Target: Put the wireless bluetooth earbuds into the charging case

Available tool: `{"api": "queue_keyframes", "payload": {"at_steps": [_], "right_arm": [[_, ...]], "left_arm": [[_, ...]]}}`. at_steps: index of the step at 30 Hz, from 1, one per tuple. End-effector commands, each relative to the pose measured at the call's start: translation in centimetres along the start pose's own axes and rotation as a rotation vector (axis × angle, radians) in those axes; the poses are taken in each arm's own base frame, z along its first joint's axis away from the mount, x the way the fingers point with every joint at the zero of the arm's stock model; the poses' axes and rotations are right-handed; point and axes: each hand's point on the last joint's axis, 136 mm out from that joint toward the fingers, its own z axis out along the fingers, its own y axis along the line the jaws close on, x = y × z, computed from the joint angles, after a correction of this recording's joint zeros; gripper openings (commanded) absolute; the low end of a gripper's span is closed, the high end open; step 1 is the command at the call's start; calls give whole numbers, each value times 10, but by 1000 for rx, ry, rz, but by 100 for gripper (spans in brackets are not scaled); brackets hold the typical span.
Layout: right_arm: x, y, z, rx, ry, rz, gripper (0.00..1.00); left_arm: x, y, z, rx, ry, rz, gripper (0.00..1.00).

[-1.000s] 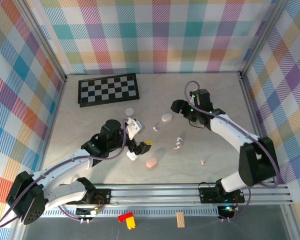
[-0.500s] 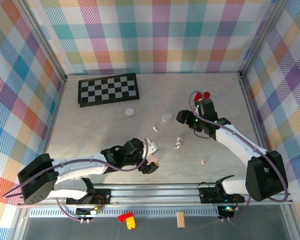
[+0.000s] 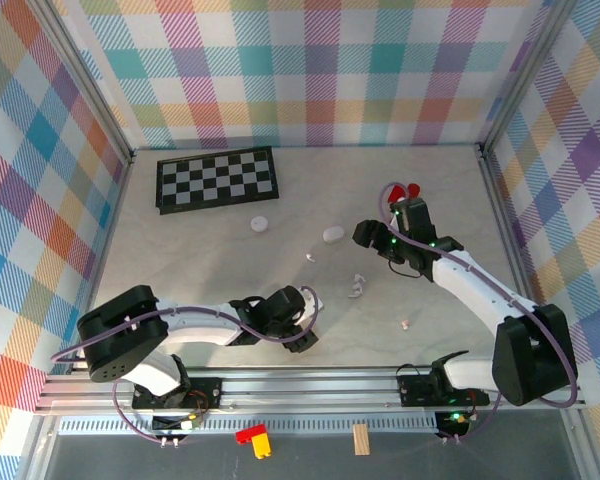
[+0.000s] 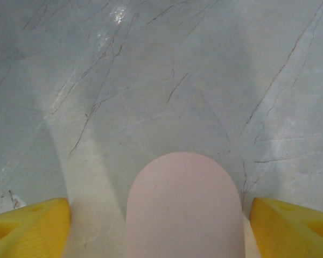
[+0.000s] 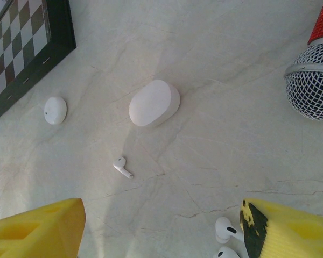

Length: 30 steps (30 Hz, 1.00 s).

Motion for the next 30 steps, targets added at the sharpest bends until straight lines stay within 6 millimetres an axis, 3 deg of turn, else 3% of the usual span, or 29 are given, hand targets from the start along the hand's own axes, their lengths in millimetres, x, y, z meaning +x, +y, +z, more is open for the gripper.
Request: {"api": "queue_keyframes", "payload": {"at_steps": [1,10,13,17,25,30], "right_arm": [[1,-3,-7,4,-6,-3,75],[0,-1,-12,1,-16,-2,76],[4,4,-15,-24,7,4,76],[18,7,-36,-39,69,-24,76],[73,37,-77,-302,299,-89,74],[93,58,-89,-490,362,-118,74]], "left_arm": [[7,-6,5,23,25,19,77],[7,-5,-6,23,14,45,39],[0,-6,-10,31,-13,52,38],[-23,-7,-24,37,-103,50,38],[-88,-2,-67,0,-406,136,38],[-123,-8,-85,8,-504,240,38]]}}
